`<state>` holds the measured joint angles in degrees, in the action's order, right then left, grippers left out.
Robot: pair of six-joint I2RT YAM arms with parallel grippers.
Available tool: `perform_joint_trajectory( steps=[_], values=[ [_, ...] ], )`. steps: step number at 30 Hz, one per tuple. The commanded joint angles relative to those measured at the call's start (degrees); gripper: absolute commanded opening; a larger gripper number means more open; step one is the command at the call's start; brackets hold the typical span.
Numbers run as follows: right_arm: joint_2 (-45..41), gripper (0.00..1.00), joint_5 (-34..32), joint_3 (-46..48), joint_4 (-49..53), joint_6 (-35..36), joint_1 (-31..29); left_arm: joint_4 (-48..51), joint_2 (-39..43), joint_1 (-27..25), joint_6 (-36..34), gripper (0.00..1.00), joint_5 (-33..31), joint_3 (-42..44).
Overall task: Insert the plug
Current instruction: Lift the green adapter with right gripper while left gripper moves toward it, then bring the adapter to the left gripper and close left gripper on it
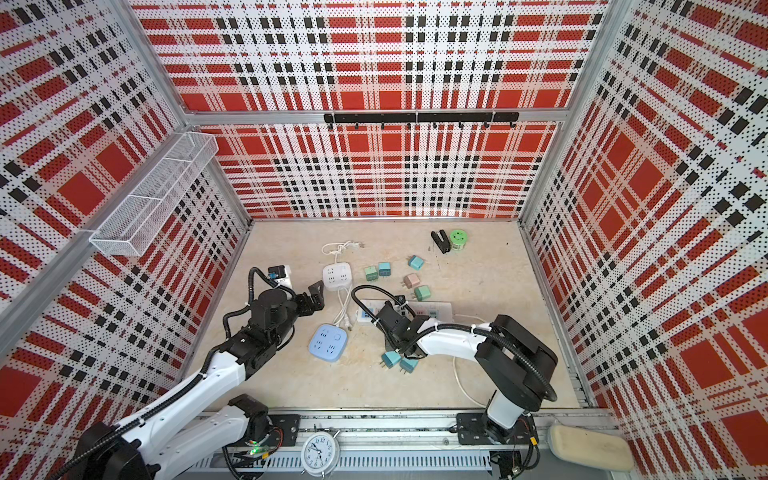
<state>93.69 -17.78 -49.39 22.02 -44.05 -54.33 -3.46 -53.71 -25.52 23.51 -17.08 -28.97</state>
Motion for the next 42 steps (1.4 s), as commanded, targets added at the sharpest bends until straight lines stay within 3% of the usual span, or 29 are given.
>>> perform_joint_trajectory(
  steps=[1,6,11,19,23,28,30,34,39,42],
  values=[
    [-0.9,0.24,-1.5,0.1,-0.2,-0.6,-0.3,-1.5,0.2,0.3,-0.1,0.99,-0.4,-0.5],
    [-5.1,0.18,-3.8,0.7,-2.4,1.9,-0.3,-2.3,0.6,0.3,-0.1,0.99,1.0,-0.2],
    [-10.5,0.1,-10.1,-2.1,-5.4,10.4,0.1,-11.7,2.7,0.6,-4.0,0.99,2.3,5.8],
    [-22.1,0.06,-5.0,-0.2,-24.6,30.0,2.1,-14.7,8.5,-0.1,-10.3,0.99,12.3,9.6],
    [-28.6,0.05,3.5,10.2,-40.5,34.4,2.1,-16.1,9.9,-1.2,-10.1,0.95,20.3,9.5],
    [-33.4,0.08,9.1,23.3,-57.3,35.2,2.0,-19.2,9.0,-8.2,-11.9,0.91,28.0,7.5],
    [-34.0,0.0,10.2,25.0,-58.1,35.0,2.2,-19.1,8.2,-11.5,-13.2,0.87,30.9,5.9],
    [-34.0,0.0,19.4,26.3,-60.2,36.8,2.3,-20.2,6.0,-14.7,-14.3,0.85,36.8,4.3],
    [-32.9,0.0,27.9,30.3,-71.5,36.6,2.3,-20.7,4.7,-15.0,-14.4,0.77,43.9,2.9],
    [-33.1,0.0,31.3,30.4,-73.0,36.6,2.3,-21.7,4.6,-15.0,-14.2,0.75,45.7,3.0]
  ],
)
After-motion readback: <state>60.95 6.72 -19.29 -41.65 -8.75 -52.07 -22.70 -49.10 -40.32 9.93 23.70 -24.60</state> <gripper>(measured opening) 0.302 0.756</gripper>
